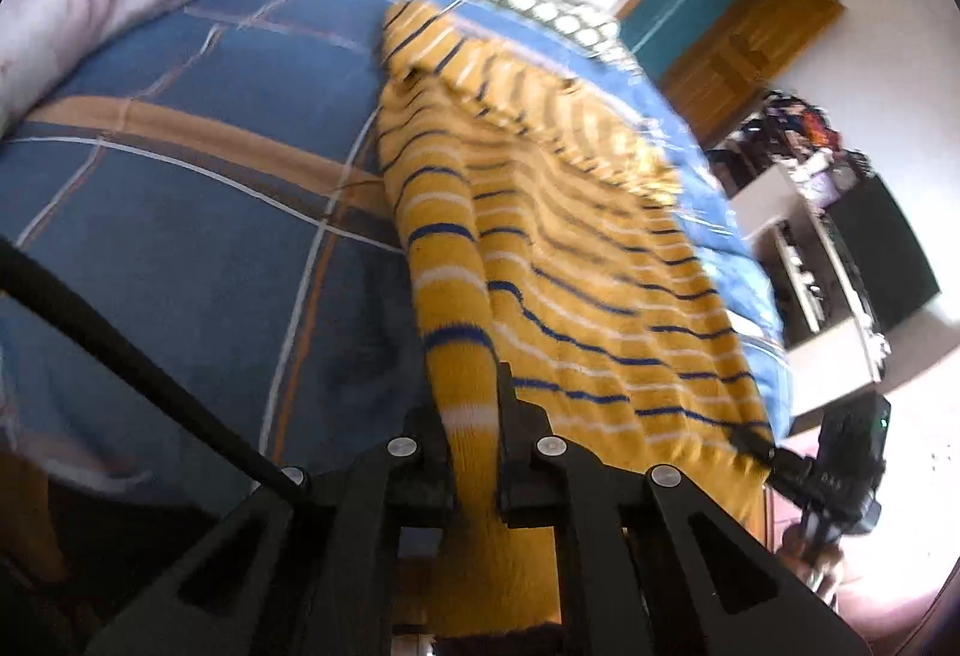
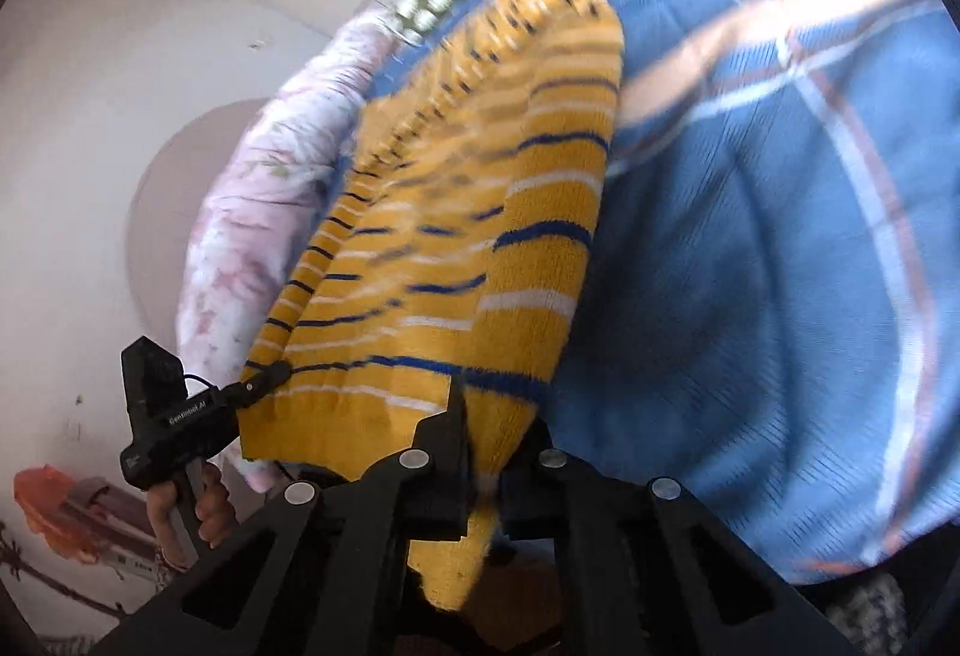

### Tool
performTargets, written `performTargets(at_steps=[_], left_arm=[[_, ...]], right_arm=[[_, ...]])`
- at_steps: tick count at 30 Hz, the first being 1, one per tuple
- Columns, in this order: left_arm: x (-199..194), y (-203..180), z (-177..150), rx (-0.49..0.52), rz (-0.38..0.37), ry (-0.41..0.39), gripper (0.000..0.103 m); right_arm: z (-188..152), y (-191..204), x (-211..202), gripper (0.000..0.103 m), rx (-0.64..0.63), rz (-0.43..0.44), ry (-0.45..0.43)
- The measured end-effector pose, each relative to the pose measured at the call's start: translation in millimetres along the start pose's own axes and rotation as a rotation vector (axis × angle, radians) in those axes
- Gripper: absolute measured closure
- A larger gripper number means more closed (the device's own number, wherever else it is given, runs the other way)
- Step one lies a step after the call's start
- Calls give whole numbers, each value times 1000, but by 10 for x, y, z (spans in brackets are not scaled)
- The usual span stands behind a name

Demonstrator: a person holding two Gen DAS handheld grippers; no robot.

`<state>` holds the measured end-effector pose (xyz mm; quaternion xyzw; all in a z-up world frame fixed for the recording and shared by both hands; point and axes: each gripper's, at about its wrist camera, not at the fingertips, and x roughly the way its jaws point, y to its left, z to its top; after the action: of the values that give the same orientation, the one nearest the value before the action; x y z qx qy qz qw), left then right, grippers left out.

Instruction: Fold small clothes

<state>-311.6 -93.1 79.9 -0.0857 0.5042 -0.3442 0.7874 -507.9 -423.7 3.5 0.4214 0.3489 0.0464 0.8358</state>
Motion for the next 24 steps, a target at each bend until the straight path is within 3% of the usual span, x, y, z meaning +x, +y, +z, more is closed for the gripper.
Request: performTargets(at_steps=[3,8,13,19,24], left_arm=[[-146,-29,-202,9,-43,-1,95],[203,204,-313,-54,35,100,95],[70,152,-131,-21,9,53,95],[174,-38,767,18,19,-28,95],[728,27,1759,-1,76,-58,95]], right_arm=[[-136,4,-317,96,-46,-23,-18],[-329,-197,-156,96,-11,-63,59],[-82,-137,-155,96,-26,-19,34],[747,215,-60,96,-128,-24,-55],[1667,331,267,96,-138,-76,-151]])
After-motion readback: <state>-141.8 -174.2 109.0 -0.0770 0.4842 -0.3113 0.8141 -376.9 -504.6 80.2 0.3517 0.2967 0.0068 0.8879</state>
